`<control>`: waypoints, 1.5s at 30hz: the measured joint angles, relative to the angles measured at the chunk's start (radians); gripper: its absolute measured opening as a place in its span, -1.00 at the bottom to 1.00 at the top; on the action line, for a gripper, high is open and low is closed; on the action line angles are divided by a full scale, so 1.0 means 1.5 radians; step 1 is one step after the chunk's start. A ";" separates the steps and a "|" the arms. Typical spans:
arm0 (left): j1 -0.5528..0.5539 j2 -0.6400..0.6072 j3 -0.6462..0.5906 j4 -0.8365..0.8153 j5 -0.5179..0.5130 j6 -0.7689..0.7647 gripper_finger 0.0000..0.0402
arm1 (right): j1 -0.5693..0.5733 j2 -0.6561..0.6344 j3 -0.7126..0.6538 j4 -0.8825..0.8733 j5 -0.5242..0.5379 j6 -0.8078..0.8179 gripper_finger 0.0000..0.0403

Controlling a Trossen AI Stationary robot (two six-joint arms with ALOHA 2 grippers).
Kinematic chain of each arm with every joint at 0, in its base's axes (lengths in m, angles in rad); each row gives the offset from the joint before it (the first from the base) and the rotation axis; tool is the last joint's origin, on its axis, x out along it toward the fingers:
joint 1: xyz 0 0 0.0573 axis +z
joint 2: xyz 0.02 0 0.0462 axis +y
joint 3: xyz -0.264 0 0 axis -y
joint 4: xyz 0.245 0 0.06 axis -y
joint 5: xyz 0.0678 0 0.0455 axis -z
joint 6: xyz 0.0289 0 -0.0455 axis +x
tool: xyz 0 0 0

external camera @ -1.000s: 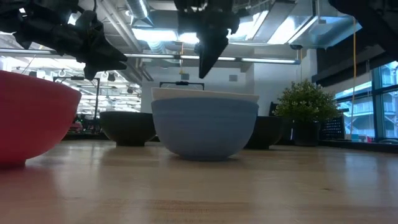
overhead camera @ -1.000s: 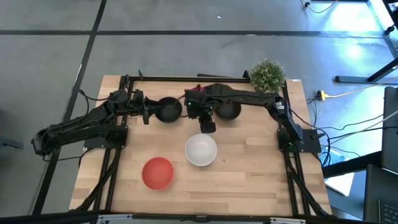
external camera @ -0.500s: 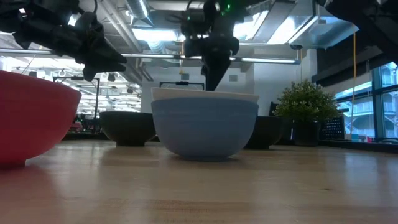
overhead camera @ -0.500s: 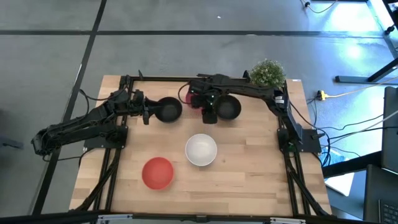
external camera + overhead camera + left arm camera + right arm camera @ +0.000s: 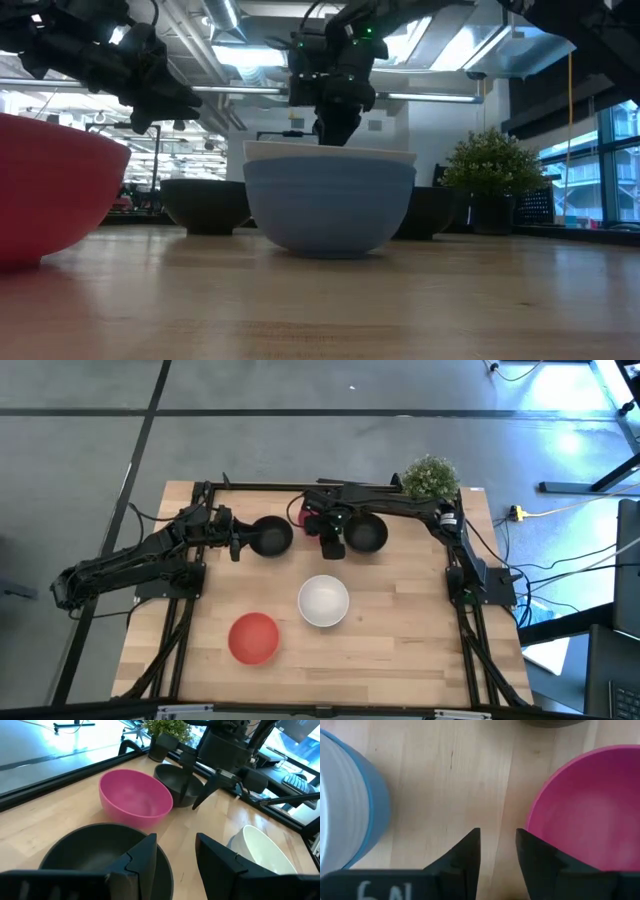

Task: Nest bowls inside each other
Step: Stack the pink bowl on top of the white bowl

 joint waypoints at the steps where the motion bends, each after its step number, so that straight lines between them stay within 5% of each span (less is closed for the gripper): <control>1: 0.000 0.000 0.000 0.000 0.000 0.000 -0.35 | -0.003 0.000 0.000 0.000 -0.004 0.000 -0.39; 18: 0.000 0.000 0.000 0.001 0.000 -0.001 -0.35 | -0.033 -0.001 -0.039 0.060 -0.061 0.000 -0.40; 45: 0.000 0.000 0.000 0.001 0.000 0.001 -0.35 | -0.050 -0.001 -0.087 0.129 -0.037 0.003 -0.40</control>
